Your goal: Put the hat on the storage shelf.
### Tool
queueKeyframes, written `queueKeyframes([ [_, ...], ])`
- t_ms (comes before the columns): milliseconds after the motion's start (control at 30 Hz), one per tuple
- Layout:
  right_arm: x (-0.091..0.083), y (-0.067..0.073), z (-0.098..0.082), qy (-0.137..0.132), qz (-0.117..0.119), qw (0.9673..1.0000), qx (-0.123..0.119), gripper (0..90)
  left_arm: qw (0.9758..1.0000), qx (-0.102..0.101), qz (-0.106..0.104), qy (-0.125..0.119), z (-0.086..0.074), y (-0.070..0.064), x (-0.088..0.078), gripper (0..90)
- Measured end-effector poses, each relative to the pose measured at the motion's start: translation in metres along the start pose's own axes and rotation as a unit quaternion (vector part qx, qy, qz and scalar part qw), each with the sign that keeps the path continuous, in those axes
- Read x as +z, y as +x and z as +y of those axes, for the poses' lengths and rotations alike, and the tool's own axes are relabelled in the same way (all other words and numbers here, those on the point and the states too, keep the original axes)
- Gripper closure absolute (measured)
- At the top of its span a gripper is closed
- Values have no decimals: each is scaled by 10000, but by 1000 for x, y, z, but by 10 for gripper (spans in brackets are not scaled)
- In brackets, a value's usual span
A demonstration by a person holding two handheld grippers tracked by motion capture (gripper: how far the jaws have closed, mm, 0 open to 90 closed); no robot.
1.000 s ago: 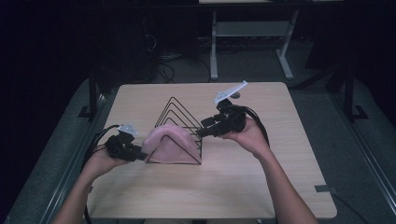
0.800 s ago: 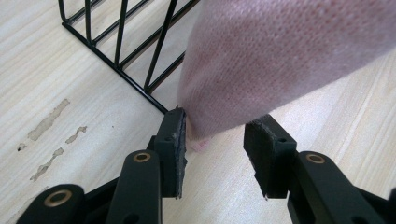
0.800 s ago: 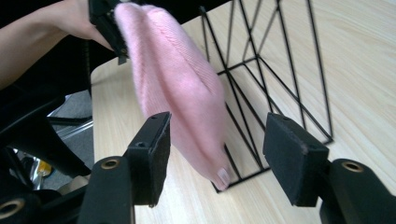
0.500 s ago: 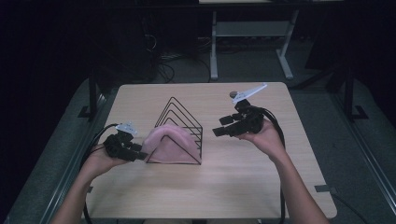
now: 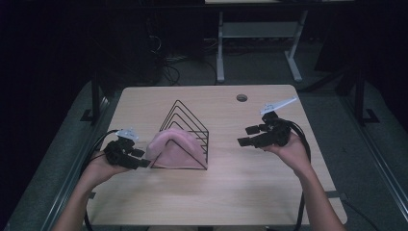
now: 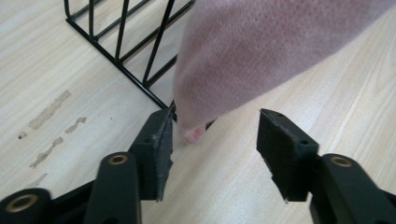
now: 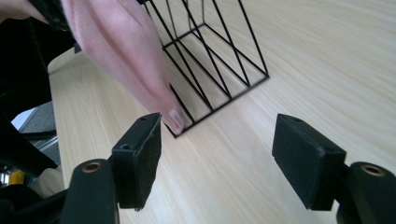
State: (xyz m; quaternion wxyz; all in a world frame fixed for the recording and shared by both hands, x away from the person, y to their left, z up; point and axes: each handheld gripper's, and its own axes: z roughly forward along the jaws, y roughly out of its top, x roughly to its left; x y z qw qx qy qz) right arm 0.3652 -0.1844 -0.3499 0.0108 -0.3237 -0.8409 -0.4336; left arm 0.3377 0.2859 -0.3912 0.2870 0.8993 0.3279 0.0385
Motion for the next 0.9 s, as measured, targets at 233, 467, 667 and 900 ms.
queueKeyframes([
  [233,-10,-5,-29,-67,-86,9997,203,307,10000,28,48,44,-5,-8,5,368],
  [467,-22,-8,-65,-110,-240,9990,364,294,9999,-65,70,-91,-16,-13,7,345],
  [667,-27,-4,-97,84,-519,9975,466,275,9987,-210,154,-427,-32,-20,7,335],
  [900,-27,22,-156,-493,-794,9943,517,266,9979,-121,360,-528,-46,-29,18,325],
])
